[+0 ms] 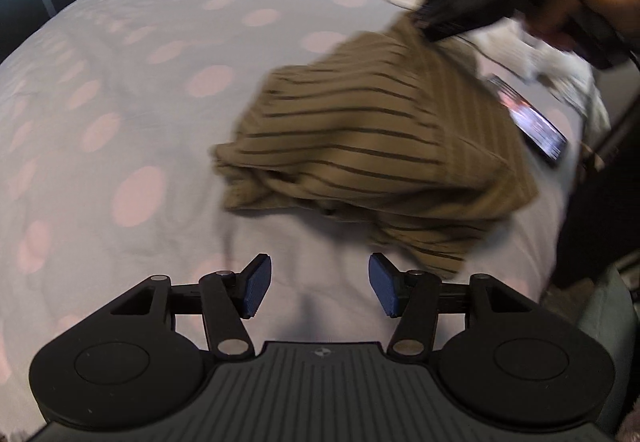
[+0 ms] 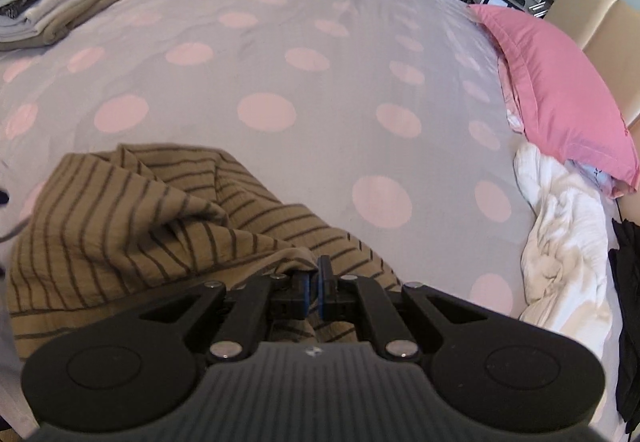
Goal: Fold clothes
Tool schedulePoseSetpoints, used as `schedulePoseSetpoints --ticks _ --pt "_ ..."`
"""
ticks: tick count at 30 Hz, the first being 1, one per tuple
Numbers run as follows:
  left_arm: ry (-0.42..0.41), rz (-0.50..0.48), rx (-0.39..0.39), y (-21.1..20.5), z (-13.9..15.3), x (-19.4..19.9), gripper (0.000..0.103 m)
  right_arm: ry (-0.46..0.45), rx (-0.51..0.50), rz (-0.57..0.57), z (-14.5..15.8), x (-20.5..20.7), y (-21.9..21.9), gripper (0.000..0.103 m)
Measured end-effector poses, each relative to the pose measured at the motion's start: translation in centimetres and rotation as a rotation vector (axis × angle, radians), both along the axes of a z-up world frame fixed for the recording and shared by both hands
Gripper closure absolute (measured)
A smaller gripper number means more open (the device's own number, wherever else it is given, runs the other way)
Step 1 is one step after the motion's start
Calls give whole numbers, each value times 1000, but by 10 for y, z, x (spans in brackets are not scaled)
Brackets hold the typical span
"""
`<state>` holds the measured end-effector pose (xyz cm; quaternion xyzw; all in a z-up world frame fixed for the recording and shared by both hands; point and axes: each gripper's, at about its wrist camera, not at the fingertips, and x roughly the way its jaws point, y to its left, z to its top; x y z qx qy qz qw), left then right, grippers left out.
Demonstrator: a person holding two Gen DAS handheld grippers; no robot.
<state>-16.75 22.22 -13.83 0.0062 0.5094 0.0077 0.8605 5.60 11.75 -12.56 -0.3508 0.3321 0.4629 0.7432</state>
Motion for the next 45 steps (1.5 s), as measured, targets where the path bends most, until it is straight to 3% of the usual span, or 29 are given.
schedulePoseSetpoints --ticks 7,12,13,16,20,25,30,33,39,45 --pt "-10 -115 -9 -39 -20 17 45 -12 -13 13 0 -4 0 98" --pt "-48 -95 -69 -46 -28 38 45 -9 -22 16 0 -3 -2 97" --pt "-62 -84 -80 -47 -28 42 49 -7 -23 16 0 -3 -2 97" --pt "-78 -48 -133 -41 -27 50 86 -10 -22 21 2 -2 -3 97" --pt "-139 -4 -154 -29 -10 43 100 4 3 20 8 -2 -7 97" --pt "-250 124 -168 -4 38 8 101 60 122 6 35 -6 -20 99" --pt "-370 232 -157 17 99 -30 101 8 262 21 87 -30 -33 100" --pt "-446 260 -129 19 145 -50 101 -24 374 31 135 -49 -44 101" --pt "-651 265 -87 6 258 -94 101 -177 589 88 252 -93 -74 101" --pt "-822 213 -73 -24 358 -146 101 -288 801 130 357 -131 -114 101"
